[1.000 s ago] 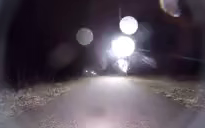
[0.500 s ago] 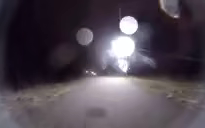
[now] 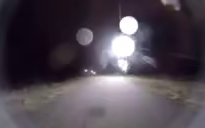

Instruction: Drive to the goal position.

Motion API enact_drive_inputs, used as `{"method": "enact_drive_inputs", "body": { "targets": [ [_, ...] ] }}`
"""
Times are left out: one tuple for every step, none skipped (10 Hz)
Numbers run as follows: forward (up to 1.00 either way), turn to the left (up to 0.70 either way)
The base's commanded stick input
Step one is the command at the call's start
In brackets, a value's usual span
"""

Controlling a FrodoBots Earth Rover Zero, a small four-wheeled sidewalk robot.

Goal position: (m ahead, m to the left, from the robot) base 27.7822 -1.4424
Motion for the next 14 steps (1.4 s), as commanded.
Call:
{"method": "enact_drive_inputs", "body": {
  "targets": [
    [0.70,0.00],
    [0.70,0.00],
    [0.70,0.00],
    [0.70,0.00],
    [0.70,0.00],
    [0.70,0.00],
    [0.70,0.00],
    [0.70,0.00],
    [0.70,0.00],
    [0.70,0.00],
    [0.70,0.00],
    [0.70,0.00],
    [0.70,0.00],
    [0.70,0.00]
  ]
}}
